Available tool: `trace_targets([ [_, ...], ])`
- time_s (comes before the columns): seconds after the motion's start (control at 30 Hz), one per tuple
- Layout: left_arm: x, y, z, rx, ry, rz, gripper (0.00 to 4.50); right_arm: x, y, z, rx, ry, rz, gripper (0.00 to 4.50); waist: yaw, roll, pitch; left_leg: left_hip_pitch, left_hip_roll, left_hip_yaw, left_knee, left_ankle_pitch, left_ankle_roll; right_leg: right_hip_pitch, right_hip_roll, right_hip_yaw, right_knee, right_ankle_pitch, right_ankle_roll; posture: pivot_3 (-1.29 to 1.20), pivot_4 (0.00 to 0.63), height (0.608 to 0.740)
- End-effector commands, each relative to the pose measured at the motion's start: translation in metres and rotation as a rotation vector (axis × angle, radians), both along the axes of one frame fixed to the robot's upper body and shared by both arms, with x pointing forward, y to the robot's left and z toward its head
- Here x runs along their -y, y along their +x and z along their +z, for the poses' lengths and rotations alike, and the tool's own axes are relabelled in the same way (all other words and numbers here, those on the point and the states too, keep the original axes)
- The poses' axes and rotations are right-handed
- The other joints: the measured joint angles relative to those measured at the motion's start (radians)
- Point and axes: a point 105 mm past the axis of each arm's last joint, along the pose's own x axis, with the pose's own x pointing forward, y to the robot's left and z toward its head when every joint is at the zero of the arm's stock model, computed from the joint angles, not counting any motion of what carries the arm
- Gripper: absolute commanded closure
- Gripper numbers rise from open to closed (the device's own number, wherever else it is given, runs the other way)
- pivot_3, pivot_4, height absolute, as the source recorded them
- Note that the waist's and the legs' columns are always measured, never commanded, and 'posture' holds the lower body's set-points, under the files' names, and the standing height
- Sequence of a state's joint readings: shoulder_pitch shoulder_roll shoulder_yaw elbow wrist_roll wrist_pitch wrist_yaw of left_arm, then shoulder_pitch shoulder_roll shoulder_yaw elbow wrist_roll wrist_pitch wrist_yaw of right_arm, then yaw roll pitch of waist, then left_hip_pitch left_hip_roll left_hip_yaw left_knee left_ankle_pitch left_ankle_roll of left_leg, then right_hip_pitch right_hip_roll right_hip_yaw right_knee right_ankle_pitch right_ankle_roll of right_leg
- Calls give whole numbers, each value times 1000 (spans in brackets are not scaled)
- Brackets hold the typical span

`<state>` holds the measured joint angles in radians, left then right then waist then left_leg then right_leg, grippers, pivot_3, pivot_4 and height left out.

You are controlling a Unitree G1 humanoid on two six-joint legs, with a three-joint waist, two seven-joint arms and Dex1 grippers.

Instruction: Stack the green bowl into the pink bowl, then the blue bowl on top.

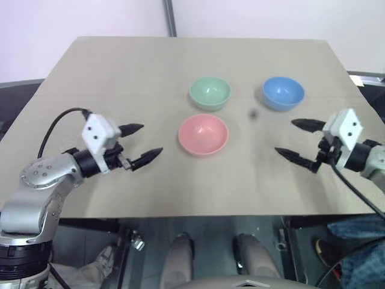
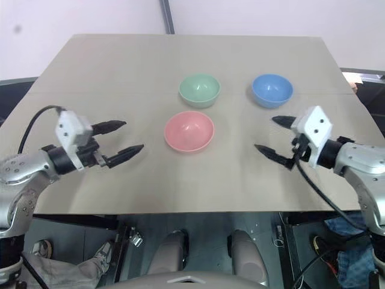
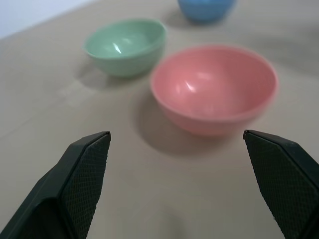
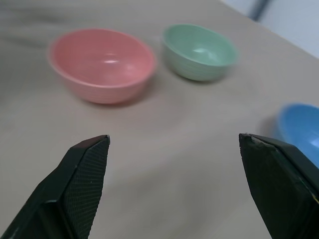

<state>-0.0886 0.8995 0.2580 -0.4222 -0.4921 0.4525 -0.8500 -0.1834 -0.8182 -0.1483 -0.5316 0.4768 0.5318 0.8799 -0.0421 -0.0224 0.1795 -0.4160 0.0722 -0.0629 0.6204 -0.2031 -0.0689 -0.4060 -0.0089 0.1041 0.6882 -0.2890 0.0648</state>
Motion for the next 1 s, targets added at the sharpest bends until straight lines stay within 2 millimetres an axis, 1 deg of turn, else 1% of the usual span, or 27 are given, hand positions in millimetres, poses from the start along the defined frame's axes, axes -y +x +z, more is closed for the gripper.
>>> trace_targets([
  [0.03,24,-10,19,68,146,-120,0,-14,-17,2,-10,-25,138,17,3,0,0,0,0,0,0,0,0,0,0,0,0,0,0,0,150,740],
  [0.1,34,-13,23,79,252,-208,0,-15,-22,0,-33,-25,163,17,3,0,0,0,0,0,0,0,0,0,0,0,0,0,0,0,150,740],
  [0.17,38,-10,25,99,351,-253,0,-15,-24,0,-31,-33,174,17,2,0,0,0,0,0,0,0,0,0,0,0,0,-1,1,0,150,740],
  [0.27,40,1,32,113,316,-228,0,-13,-19,4,13,-23,130,17,0,0,0,0,0,0,0,0,0,0,0,0,0,-1,2,0,150,740],
  [0.3,38,4,32,116,301,-214,0,-13,-14,5,16,-4,102,17,-2,0,0,1,0,0,1,0,0,0,0,0,0,-1,2,0,150,740],
  [0.4,31,12,31,112,225,-154,0,-14,20,20,114,47,-26,17,-12,0,0,0,1,0,1,0,0,0,1,0,1,-1,2,0,150,740],
  [0.47,24,15,28,83,154,-95,0,-16,43,23,160,8,-90,17,-23,0,1,1,1,0,3,0,0,0,1,1,3,0,1,0,150,740],
  [0.5,21,14,23,84,167,-91,0,-20,56,25,208,-19,-106,17,-23,0,1,0,1,1,5,0,0,-1,1,1,5,0,1,0,150,740],
  [0.57,19,3,8,77,247,-112,0,-38,67,19,243,-88,1,17,-33,-1,1,1,1,1,6,0,0,-1,2,2,6,-1,1,0,150,740],
  [0.63,19,-3,4,84,285,-136,0,-45,68,15,233,-104,70,17,-29,-1,1,1,1,1,5,0,0,-2,2,3,6,0,0,0,150,740],
  [0.7,17,-5,5,93,317,-130,0,-50,59,13,163,-58,145,17,-11,-1,3,-1,2,0,4,0,0,-3,3,1,6,0,-1,0,150,740],
  [0.8,19,-8,2,118,402,-163,0,-50,43,9,128,-55,227,17,7,0,3,-3,1,0,4,0,0,-3,2,1,5,0,-1,0,150,740],
  [0.83,21,-6,3,114,455,-165,0,-47,36,5,108,-63,251,17,7,0,3,-3,1,0,4,0,0,-3,1,1,5,0,-1,0,150,740],
  [0.87,24,-3,5,120,471,-171,0,-46,31,2,96,-67,265,17,12,0,4,-3,1,1,4,0,0,-3,1,1,5,0,-1,0,150,740],
  [0.93,31,2,14,152,485,-186,0,-46,21,-1,82,-60,290,17,18,0,4,-3,1,0,5,0,0,-3,1,0,5,0,-1,0,150,740],
  [1.0,33,9,21,167,474,-180,0,-49,17,-1,81,-48,309,17,15,0,4,-3,1,0,7,0,0,-3,2,0,6,0,-1,0,150,740],
])
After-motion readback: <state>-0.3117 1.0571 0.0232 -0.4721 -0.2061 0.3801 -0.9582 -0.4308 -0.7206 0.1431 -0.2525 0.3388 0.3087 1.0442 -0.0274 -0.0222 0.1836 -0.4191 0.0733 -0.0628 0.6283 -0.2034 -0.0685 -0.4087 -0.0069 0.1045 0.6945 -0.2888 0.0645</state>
